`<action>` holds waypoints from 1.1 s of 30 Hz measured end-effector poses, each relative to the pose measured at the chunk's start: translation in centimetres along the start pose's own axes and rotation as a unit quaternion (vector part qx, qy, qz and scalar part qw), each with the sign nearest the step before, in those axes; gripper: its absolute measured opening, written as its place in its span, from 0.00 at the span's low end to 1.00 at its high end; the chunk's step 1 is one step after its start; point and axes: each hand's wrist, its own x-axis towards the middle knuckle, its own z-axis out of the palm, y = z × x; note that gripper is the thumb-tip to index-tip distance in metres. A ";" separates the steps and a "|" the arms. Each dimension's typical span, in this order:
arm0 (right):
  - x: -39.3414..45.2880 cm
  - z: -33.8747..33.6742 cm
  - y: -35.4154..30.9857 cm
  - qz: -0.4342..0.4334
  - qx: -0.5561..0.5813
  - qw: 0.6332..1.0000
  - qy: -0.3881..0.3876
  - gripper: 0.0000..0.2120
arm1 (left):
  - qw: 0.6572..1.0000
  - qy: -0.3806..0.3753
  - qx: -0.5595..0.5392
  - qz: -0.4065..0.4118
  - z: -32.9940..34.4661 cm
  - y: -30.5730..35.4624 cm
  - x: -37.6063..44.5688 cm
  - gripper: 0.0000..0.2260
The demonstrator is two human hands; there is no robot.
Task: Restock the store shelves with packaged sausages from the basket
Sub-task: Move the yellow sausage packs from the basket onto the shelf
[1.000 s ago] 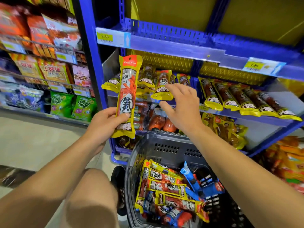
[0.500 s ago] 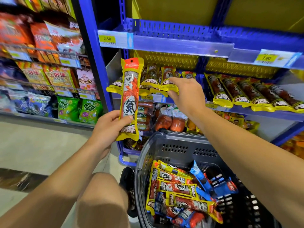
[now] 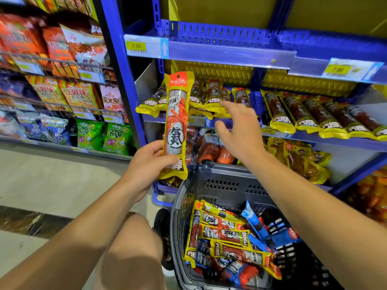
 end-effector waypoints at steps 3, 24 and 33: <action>-3.6 -0.4 -1.4 0.103 0.196 0.974 -0.053 0.20 | 0.998 -0.037 0.042 0.025 1.9 -0.2 -0.7 0.18; 1.9 -5.2 4.2 0.229 0.207 0.950 -0.044 0.22 | 0.795 0.059 0.529 0.291 5.4 5.5 4.3 0.27; 7.2 -4.2 3.3 0.188 0.040 0.980 -0.053 0.19 | 0.740 0.073 0.609 0.278 5.8 6.0 7.3 0.30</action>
